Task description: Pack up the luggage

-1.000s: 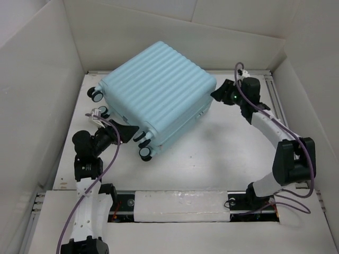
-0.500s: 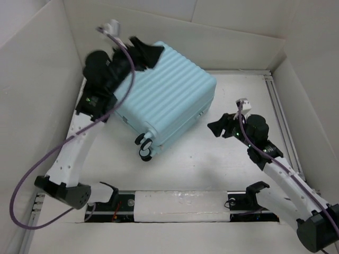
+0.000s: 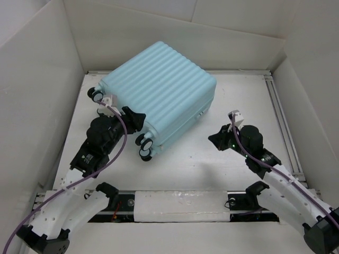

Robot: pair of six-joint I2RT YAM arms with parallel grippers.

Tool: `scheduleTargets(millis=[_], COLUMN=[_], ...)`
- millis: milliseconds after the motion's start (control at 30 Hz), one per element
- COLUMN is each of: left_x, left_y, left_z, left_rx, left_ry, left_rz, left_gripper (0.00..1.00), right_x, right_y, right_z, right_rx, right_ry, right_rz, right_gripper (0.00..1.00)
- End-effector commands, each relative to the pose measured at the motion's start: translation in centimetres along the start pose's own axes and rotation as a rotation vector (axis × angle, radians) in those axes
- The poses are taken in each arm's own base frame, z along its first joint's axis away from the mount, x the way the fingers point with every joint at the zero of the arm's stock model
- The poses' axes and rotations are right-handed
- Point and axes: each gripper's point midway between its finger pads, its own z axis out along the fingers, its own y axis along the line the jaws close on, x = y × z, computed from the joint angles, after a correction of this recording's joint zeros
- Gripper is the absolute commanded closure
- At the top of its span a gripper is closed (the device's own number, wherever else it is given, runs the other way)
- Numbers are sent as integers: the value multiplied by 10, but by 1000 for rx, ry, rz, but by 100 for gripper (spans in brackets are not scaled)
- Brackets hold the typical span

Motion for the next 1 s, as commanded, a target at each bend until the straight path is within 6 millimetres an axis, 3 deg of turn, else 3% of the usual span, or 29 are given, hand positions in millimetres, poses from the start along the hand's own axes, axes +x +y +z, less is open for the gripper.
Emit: scheduleTargets(millis=[0,100,133,233,500,533,567,600,633,667,700,733,767,833,900,967], left_x=[35,58,62,61,110,127,134,122,115,164,141,143,156,134,87,74], left_y=[6,9,9,4,-5,-15,-28,-57,-68,-106,-145,-162,-170,-185,-178,-154], left_z=[13,15,14,8,18,22,24,27,36,30,31,34,42,44,39,34], left_rx=[11,39,57,92,236,235,228,257,182,206,208,192,155,159,164,145], left_ry=[100,151,142,138,226,258,267,236,172,280,249,256,269,229,139,100], left_rz=[7,-8,-9,-11,-83,-72,-48,-30,-6,102,125,153,207,182,91,26], left_gripper=[48,45,44,40,40,40,40,40,40,38,38,38,38,38,37,29], right_x=[4,6,10,13,10,13,2,0,-5,-12,-23,-25,-30,-34,-30,-31], right_y=[6,5,3,4,6,5,7,0,2,-6,-7,-10,-15,-15,-20,-23], right_z=[1,4,4,7,15,17,18,21,21,22,20,19,17,14,13,13], right_rx=[-37,-37,-34,-40,-46,-40,-38,-11,-15,17,24,39,51,54,70,78], right_ry=[-18,-20,-10,1,-5,7,-23,-20,-30,-46,-64,-58,-63,-54,-39,-43], right_rz=[-23,-23,-21,-23,-27,-25,-30,-23,-25,-17,-25,-19,-22,-27,-28,-25], right_gripper=[92,83,74,63,56,56,56,54,54,54,54,54,54,53,53,53])
